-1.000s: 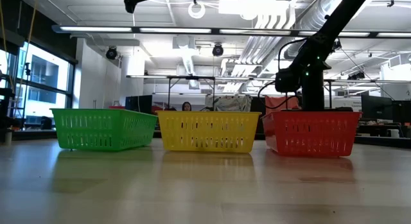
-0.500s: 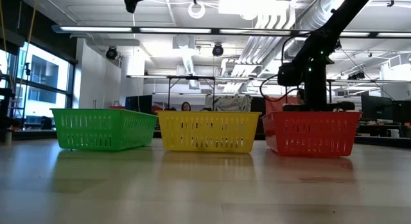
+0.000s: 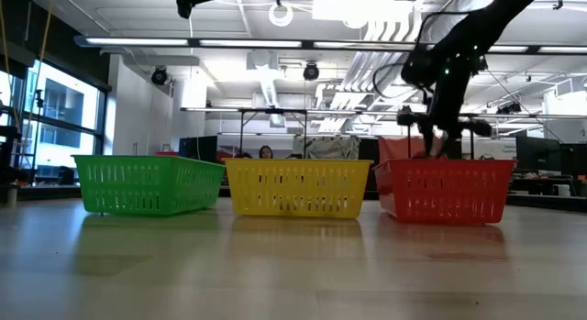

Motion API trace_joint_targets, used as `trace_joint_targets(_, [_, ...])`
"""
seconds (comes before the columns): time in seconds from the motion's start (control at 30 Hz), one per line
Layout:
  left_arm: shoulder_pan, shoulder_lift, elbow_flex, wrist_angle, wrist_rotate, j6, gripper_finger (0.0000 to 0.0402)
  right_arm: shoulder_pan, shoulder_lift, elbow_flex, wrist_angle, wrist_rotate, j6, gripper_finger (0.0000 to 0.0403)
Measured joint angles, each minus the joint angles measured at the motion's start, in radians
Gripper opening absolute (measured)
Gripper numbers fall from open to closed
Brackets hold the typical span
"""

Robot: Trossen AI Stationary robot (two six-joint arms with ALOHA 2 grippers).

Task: Sort Halloween decoration
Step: Put the white skull toy into the yellow basket

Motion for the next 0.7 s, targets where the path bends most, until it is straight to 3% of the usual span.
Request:
trace_joint_targets(0.37, [0.000,0.000,0.000,0.000,0.000,-0.003,0.0156,-0.004,-0.147,0.001,0.205,-0.046,-0.166,0.0066])
trace_joint_targets(0.7, [0.000,0.000,0.000,-0.001,0.000,-0.029,0.0156,-0.003,-0.196,0.002,0.427,-0.322,-0.368,0.0066])
